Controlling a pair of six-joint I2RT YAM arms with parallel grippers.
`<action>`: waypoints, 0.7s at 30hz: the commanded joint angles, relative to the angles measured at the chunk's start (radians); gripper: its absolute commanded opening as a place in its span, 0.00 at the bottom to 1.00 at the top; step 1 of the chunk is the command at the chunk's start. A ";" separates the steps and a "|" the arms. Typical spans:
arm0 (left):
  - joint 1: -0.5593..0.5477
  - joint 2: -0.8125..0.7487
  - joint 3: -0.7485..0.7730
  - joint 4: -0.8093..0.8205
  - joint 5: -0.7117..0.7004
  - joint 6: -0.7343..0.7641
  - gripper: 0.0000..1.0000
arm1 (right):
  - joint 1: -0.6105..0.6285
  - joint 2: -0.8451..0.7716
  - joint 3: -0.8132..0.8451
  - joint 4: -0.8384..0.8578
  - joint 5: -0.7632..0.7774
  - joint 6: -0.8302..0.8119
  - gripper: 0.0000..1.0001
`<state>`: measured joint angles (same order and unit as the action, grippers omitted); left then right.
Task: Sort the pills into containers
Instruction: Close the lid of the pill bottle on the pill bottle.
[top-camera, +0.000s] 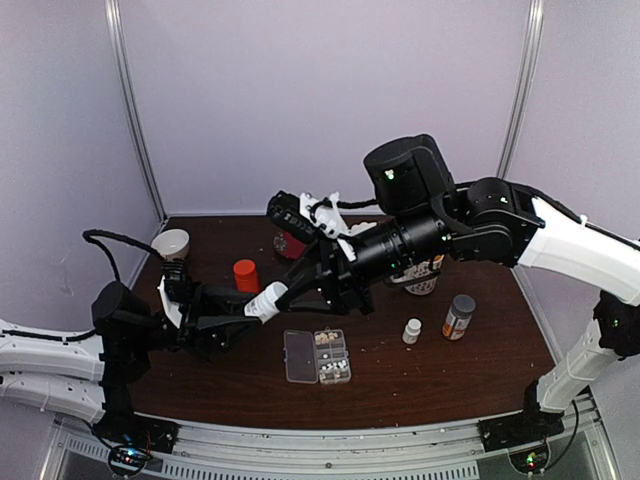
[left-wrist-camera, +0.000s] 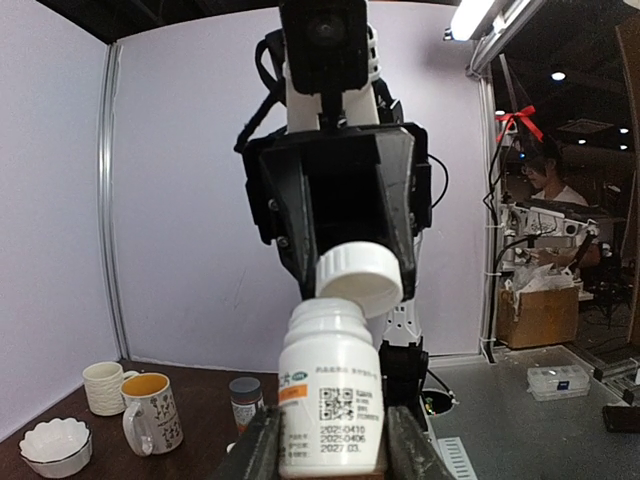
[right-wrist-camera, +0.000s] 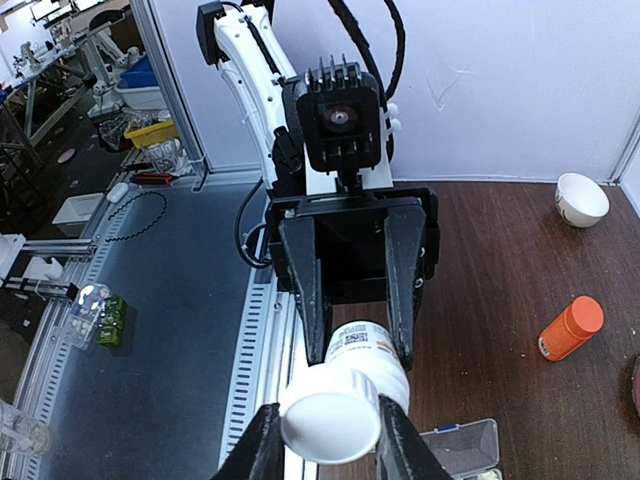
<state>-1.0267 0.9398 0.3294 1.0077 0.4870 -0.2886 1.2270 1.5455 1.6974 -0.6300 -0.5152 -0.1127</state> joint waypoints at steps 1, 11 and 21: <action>-0.002 0.013 0.059 0.146 0.019 -0.053 0.00 | 0.017 0.045 -0.001 -0.033 0.092 -0.045 0.06; -0.002 -0.051 0.041 0.078 0.012 -0.026 0.00 | 0.017 0.036 0.015 -0.146 0.261 -0.075 0.05; -0.002 -0.038 0.053 0.125 0.047 -0.070 0.00 | 0.027 0.024 -0.023 -0.045 0.126 -0.096 0.06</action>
<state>-1.0214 0.9062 0.3309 0.9619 0.4973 -0.3256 1.2480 1.5532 1.7119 -0.6941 -0.3470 -0.1860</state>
